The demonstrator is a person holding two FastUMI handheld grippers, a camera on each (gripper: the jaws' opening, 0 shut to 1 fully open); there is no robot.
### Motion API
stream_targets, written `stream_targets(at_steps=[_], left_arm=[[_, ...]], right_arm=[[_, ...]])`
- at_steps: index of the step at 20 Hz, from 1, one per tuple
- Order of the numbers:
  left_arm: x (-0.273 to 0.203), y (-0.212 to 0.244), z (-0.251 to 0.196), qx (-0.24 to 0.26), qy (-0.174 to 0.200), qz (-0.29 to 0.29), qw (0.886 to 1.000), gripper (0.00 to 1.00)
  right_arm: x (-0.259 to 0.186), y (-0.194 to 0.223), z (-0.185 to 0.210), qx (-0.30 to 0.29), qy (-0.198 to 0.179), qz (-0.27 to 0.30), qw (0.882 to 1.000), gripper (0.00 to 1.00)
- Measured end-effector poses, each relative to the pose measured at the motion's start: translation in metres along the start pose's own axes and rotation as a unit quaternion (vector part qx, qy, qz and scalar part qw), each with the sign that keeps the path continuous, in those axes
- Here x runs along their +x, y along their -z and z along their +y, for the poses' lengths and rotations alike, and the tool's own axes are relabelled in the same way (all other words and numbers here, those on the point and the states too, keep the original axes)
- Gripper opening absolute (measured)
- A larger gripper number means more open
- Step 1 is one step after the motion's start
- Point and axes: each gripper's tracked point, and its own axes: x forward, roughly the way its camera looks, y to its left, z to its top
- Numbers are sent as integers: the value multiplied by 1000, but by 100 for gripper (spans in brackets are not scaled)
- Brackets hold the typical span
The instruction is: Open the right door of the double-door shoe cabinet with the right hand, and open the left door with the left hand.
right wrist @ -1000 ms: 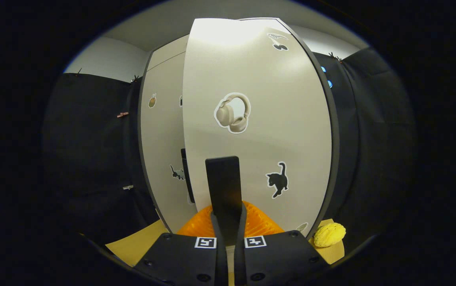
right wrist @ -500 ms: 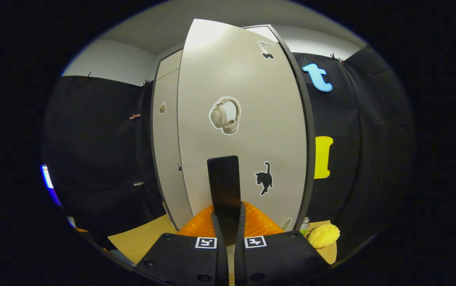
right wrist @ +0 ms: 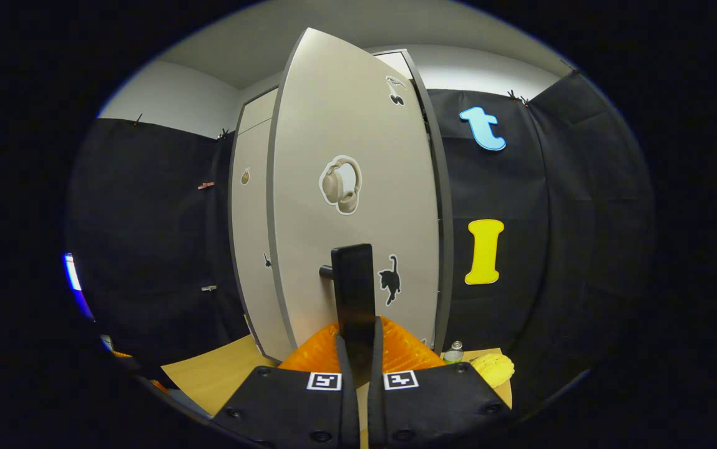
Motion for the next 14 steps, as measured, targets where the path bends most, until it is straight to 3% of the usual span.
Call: stream_targets(at_steps=[7, 14], left_arm=[[2, -5, -9, 10, 12, -5, 1000, 95], [11, -9, -4, 13, 29, 1, 1000, 95]], right_arm=[[-3, -4, -20, -15, 31, -11, 999, 9], [-6, -9, -57, -22, 106, -26, 994, 8]])
